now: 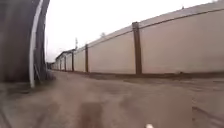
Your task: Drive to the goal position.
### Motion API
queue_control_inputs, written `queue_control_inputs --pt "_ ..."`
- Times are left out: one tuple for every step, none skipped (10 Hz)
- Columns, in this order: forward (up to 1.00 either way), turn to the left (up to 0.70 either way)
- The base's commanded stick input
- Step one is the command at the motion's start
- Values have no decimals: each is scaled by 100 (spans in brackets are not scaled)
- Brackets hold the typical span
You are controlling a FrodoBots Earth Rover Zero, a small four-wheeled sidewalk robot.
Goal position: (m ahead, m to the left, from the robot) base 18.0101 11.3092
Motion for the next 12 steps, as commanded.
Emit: queue_control_inputs --pt "70 0" --pt "70 0" --pt "70 0" --pt "70 12" --pt "70 34" --pt "70 12" --pt "70 0" --pt "70 0" --pt "70 0" --pt "70 0" --pt "70 0" --pt "70 0"
